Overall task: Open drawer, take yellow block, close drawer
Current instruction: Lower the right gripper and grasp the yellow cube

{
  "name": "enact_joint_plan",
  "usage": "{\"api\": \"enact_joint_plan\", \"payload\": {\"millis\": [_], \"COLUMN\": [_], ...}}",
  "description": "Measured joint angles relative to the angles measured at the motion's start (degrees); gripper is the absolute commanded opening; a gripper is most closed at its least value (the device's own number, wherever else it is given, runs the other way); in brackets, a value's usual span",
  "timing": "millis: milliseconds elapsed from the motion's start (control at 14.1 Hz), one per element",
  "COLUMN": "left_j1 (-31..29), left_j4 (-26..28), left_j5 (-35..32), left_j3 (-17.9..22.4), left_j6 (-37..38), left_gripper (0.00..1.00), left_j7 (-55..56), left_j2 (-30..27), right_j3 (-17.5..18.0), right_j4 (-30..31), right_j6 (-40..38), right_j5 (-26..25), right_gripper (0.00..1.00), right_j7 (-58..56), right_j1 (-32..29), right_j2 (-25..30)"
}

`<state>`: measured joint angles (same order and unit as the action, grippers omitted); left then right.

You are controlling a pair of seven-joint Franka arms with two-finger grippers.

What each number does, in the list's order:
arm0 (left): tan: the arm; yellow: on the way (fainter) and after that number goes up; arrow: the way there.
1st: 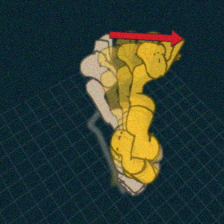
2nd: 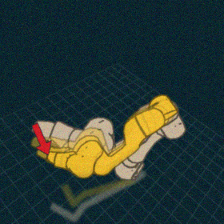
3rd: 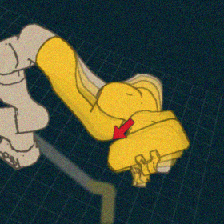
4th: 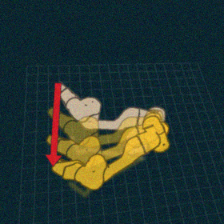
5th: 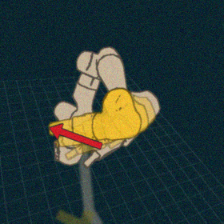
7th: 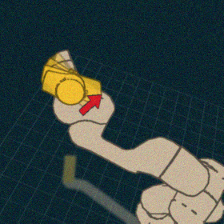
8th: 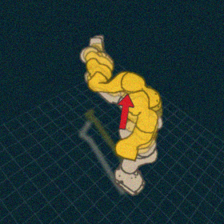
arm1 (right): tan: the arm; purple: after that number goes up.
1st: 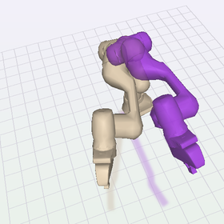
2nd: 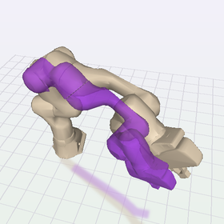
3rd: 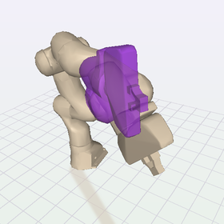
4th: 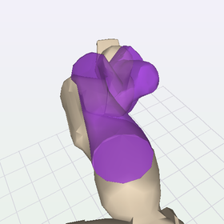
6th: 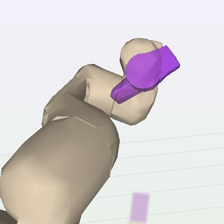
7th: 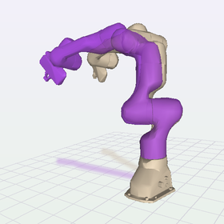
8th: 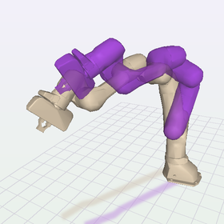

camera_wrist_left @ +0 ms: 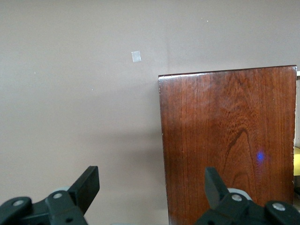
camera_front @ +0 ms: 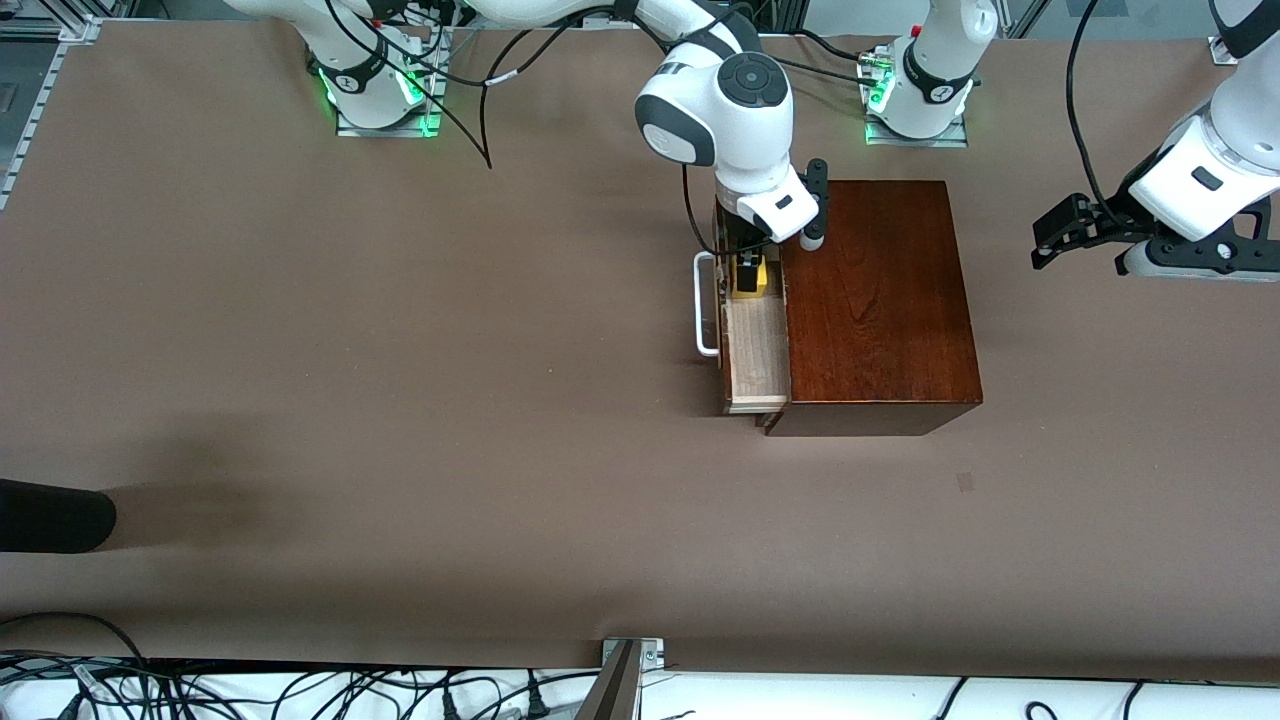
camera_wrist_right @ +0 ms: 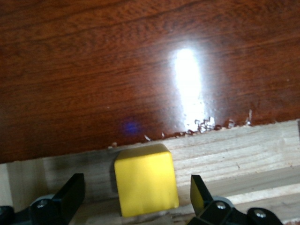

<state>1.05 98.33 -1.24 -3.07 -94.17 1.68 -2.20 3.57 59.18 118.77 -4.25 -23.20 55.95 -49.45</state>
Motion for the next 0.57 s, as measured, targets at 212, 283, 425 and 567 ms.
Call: {"api": "enact_joint_plan", "payload": {"millis": [212, 283, 425, 567], "left_j1": [0.0, 0.0, 0.0, 0.0], "left_j4": [0.0, 0.0, 0.0, 0.0], "left_j5": [0.0, 0.0, 0.0, 0.0], "left_j3": [0.0, 0.0, 0.0, 0.0], "left_j6": [0.0, 0.0, 0.0, 0.0], "left_gripper": [1.0, 1.0, 1.0, 1.0], "left_j7": [0.0, 0.0, 0.0, 0.0], "left_j2": [0.0, 0.0, 0.0, 0.0], "right_j3": [-0.1, -0.1, -0.1, -0.1], "right_j4": [-0.1, -0.1, -0.1, -0.1], "right_j6": [-0.1, -0.2, -0.2, -0.2], "right_j5": [-0.9, -1.6, -2.4, -2.5], "right_gripper": [1.0, 1.0, 1.0, 0.63], "right_j7": [0.0, 0.0, 0.0, -0.1], "right_j1": [0.5, 0.6, 0.6, 0.6], "right_j2": [-0.5, -0.8, -1.5, -1.9]}}
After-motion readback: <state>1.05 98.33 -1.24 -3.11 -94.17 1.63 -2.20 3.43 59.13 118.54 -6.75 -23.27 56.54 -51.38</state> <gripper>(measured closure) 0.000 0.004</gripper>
